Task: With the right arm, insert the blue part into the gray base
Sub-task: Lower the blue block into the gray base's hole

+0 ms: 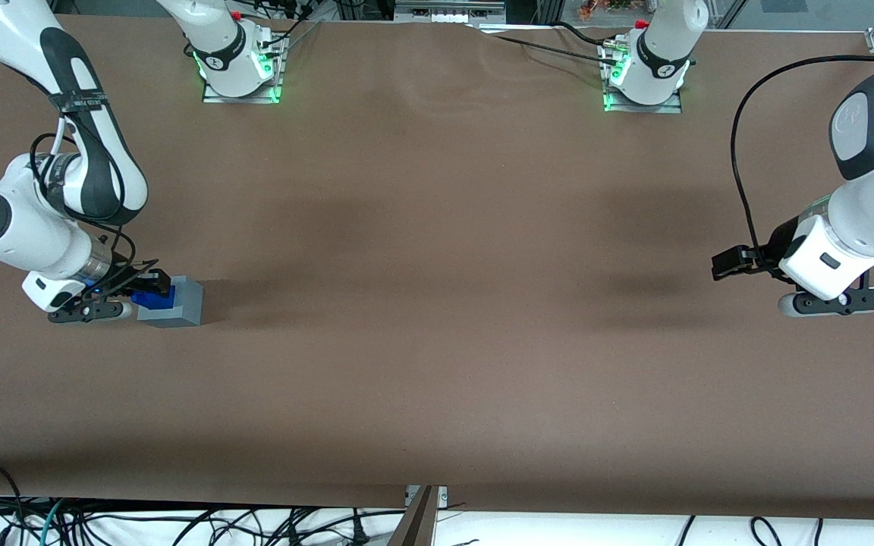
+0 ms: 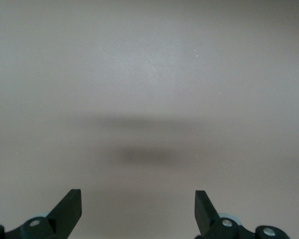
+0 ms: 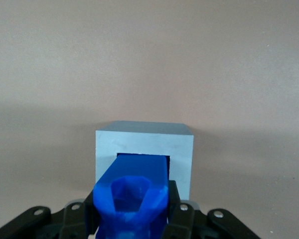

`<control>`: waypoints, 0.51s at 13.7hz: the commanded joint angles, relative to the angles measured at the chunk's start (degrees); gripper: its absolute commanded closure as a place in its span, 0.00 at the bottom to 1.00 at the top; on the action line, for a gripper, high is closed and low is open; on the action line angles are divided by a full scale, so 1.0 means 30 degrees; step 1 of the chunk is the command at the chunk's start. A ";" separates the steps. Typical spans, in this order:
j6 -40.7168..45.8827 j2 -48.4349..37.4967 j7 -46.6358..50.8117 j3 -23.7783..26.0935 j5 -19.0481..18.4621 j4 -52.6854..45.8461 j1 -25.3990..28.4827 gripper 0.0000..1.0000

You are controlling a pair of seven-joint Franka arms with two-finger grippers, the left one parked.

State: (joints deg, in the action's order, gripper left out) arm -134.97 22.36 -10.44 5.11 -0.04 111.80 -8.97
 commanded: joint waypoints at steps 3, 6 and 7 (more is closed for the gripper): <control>-0.0392 0.0574 0.0197 0.0112 0.0158 -0.0176 -0.0029 0.01; 0.0103 0.0369 0.0081 0.0112 0.0158 -0.0993 0.0146 0.01; 0.0483 0.0224 0.0081 0.0141 0.0129 -0.1228 0.0147 0.01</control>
State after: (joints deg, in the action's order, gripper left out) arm -135.08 22.64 -10.41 5.21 -0.01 110.89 -8.74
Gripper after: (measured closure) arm 0.485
